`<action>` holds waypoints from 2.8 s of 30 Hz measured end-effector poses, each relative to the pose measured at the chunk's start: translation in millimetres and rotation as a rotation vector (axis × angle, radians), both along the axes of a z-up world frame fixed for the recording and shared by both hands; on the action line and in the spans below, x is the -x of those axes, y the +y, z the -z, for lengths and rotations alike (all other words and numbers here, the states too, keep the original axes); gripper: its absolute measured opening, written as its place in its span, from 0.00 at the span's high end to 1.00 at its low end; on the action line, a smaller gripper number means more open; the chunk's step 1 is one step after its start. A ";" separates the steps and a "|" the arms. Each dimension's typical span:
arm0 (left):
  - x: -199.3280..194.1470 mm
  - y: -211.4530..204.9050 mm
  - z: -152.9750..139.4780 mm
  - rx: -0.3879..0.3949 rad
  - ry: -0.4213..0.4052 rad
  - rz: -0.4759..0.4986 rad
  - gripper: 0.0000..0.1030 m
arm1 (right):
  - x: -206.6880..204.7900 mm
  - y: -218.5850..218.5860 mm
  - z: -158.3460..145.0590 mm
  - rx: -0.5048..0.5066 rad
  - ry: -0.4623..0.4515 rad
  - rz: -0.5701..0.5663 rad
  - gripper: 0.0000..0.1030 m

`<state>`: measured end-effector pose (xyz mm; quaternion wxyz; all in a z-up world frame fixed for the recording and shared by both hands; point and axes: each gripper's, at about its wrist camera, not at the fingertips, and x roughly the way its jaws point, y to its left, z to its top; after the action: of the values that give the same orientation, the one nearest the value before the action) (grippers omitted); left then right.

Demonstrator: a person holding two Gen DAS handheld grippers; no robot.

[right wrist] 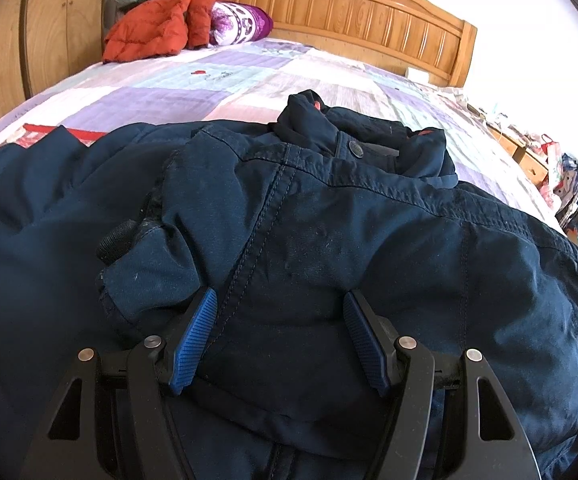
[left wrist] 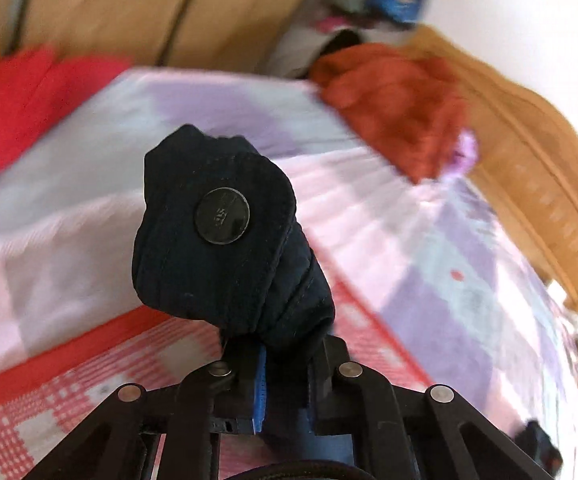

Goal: Fold large clothes

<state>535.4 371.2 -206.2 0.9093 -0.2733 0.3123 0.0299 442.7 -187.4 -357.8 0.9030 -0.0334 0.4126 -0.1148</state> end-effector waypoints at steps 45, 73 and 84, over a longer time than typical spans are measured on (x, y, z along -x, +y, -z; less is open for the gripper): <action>193.2 -599.3 51.8 -0.430 -0.130 1.089 0.83 | 148.9 -233.3 -132.5 -0.555 -0.082 0.200 0.18; 99.1 -353.4 114.5 -0.439 0.217 0.446 0.52 | 102.7 -179.7 -129.1 -0.416 -0.049 0.118 0.79; 64.3 -304.4 128.9 -0.176 0.281 0.195 0.51 | 118.1 -146.1 -105.0 -0.350 -0.066 0.081 0.80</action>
<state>471.0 66.8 -335.1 0.8758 -0.1545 0.4573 0.0067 324.6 -333.5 -252.8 0.9028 0.1445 0.3974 -0.0785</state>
